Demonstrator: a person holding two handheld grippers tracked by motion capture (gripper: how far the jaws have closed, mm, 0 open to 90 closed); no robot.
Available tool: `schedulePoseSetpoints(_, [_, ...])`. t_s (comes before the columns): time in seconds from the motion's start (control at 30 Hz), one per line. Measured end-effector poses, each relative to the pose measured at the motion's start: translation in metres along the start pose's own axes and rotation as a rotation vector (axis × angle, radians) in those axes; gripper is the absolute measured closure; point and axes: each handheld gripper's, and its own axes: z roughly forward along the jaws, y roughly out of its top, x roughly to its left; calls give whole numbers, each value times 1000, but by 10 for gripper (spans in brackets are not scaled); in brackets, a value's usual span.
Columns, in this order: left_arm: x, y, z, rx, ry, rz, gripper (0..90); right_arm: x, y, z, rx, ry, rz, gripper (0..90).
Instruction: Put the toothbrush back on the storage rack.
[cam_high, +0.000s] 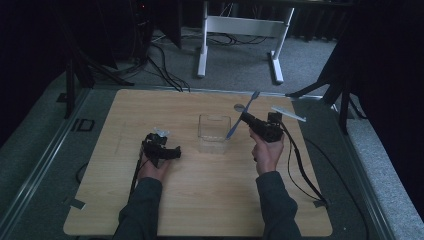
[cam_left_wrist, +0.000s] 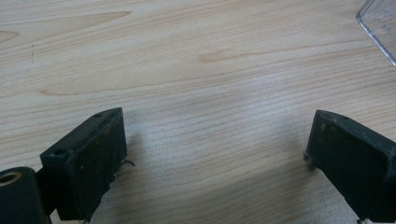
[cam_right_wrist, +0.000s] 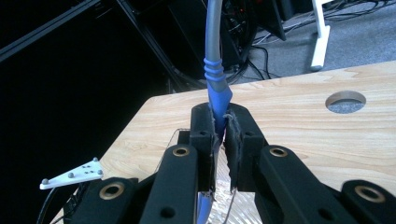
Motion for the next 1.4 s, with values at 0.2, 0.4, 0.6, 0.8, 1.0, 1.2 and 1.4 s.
schedulePoseSetpoints(0.2, [0, 0, 0, 0, 0, 0, 50, 5, -2, 8, -15, 13, -37, 819])
schedulePoseSetpoints(0.4, [0, 0, 0, 0, 0, 1, 50, 8, -5, 14, -56, 17, -58, 819])
schedulePoseSetpoints(0.6, [0, 0, 0, 0, 0, 0, 50, 7, -10, 22, -38, 0, -73, 818])
schedulePoseSetpoints(0.8, [0, 0, 0, -1, -1, -1, 50, 7, -17, 29, -12, -10, -100, 818])
schedulePoseSetpoints(1.0, [0, 0, 0, 0, -1, -1, 50, 7, -23, 34, 19, -23, -121, 818])
schedulePoseSetpoints(1.2, [0, 0, 0, -1, 0, 0, 50, 8, -29, 38, 42, -28, -143, 818])
schedulePoseSetpoints(1.4, [0, 0, 0, -1, 0, 0, 50, 9, -32, 39, 66, -26, -161, 811])
